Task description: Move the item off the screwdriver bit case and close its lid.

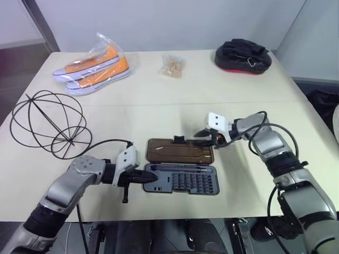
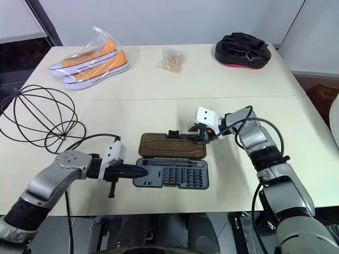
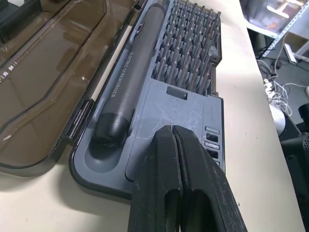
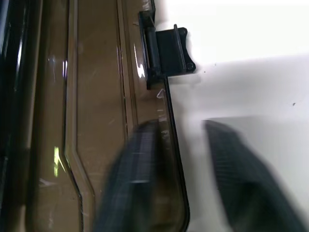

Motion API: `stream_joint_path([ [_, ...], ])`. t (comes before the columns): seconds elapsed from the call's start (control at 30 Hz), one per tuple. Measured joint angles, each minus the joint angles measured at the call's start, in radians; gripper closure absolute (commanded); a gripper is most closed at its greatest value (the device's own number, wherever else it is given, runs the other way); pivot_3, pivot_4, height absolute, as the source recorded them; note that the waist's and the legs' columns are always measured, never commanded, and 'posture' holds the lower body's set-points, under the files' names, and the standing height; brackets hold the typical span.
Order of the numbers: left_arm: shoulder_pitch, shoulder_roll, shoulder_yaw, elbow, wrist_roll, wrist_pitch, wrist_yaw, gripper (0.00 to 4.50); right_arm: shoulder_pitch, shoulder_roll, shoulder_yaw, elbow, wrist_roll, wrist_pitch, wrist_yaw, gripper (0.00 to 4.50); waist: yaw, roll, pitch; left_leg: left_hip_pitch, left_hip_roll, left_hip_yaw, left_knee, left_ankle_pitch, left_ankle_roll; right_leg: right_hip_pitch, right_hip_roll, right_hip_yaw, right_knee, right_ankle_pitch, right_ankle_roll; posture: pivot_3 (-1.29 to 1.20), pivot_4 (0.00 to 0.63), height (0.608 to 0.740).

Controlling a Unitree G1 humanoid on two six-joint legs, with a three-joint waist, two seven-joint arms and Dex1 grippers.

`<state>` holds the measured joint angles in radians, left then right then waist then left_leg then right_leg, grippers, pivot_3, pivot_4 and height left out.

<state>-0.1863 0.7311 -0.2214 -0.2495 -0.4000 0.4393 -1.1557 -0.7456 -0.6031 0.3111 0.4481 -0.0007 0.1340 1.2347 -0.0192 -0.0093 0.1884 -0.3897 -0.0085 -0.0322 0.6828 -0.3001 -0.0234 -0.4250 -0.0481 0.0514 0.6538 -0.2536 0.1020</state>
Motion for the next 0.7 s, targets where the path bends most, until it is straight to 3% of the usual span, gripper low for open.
stream_joint_path([
  [0.33,0.016,0.004,0.0,0.009,0.005,-0.04,-0.001,4.5,-0.002,0.005,0.0,0.029,-0.037,-0.094,-0.002,3.32,-0.001,0.0,-0.001,0.001,0.0,0.0,0.0,0.0,0.0,0.001,0.0,0.0,0.0,0.0,0.0,0.0,0.15,0.74],
  [0.47,0.016,0.013,-0.002,0.008,0.024,-0.063,-0.004,4.5,0.011,0.0,0.001,0.019,-0.045,-0.125,0.003,4.48,-0.001,0.0,-0.001,0.002,0.0,0.0,0.0,0.0,0.0,0.002,0.0,0.0,0.0,0.0,0.0,0.0,0.15,0.74],
  [0.7,0.013,0.013,-0.008,0.015,0.039,-0.075,-0.004,4.5,0.038,-0.01,-0.004,-0.015,-0.065,-0.143,-0.011,4.48,-0.001,0.0,-0.001,0.012,0.0,0.0,-0.002,0.0,0.0,0.012,0.0,0.0,-0.002,0.0,-0.001,0.0,0.15,0.74],
])
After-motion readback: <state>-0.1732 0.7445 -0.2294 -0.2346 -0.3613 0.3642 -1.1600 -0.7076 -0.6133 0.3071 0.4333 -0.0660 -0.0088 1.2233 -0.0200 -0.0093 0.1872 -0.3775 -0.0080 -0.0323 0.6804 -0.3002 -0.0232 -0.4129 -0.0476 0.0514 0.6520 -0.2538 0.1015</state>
